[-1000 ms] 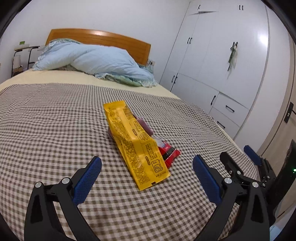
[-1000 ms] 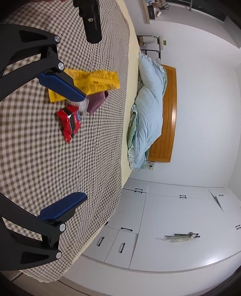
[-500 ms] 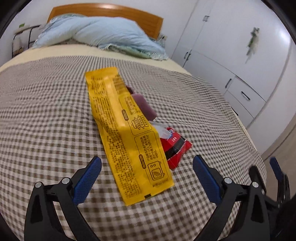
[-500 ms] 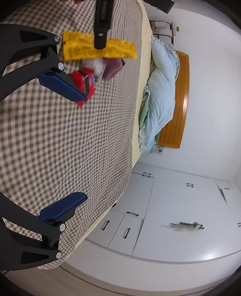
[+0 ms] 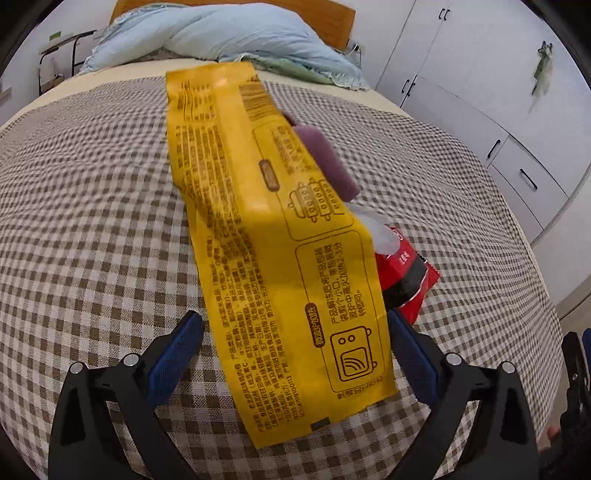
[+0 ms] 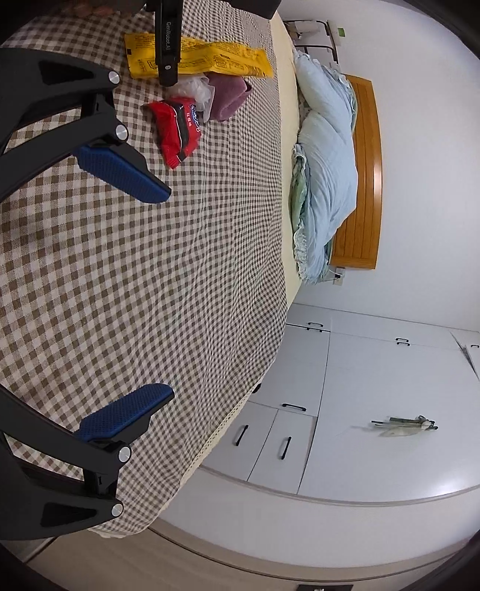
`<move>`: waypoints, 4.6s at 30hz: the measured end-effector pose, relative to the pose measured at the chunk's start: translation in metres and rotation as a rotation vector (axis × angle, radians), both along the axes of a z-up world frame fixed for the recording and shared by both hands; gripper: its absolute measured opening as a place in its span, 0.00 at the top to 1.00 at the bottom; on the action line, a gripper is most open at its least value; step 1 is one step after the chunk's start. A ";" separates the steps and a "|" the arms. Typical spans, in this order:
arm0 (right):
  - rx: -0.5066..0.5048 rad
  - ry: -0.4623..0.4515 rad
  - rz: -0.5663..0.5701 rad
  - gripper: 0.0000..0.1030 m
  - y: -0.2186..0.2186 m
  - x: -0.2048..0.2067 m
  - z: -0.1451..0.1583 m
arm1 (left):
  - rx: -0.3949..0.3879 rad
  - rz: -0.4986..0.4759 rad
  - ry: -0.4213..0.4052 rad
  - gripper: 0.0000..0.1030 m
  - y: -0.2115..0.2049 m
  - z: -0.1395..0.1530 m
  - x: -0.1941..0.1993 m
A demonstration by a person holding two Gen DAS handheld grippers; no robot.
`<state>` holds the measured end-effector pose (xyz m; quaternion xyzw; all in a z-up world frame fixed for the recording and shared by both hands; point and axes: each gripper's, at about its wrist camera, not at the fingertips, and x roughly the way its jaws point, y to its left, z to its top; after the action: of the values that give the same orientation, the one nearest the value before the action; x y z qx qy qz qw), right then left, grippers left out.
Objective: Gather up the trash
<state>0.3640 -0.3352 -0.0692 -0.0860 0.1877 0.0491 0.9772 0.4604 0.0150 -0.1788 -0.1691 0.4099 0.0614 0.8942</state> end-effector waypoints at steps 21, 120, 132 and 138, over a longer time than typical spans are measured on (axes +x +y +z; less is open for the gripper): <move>-0.079 -0.010 0.030 0.09 0.019 -0.004 -0.003 | -0.019 0.026 -0.117 0.44 0.029 0.028 -0.051; -0.370 -0.023 0.422 0.94 0.187 -0.038 0.008 | -0.050 0.038 -0.247 0.44 0.081 0.060 -0.137; -0.335 -0.048 0.415 0.94 0.172 -0.086 0.033 | -0.021 -0.018 -0.301 0.44 0.067 0.087 -0.206; -0.303 -0.055 0.412 0.94 0.165 -0.112 0.037 | -0.026 -0.015 -0.352 0.44 0.068 0.094 -0.250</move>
<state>0.2515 -0.1703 -0.0321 -0.2693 0.1450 0.2161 0.9273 0.2100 0.0828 -0.0845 -0.1859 0.2490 0.0186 0.9503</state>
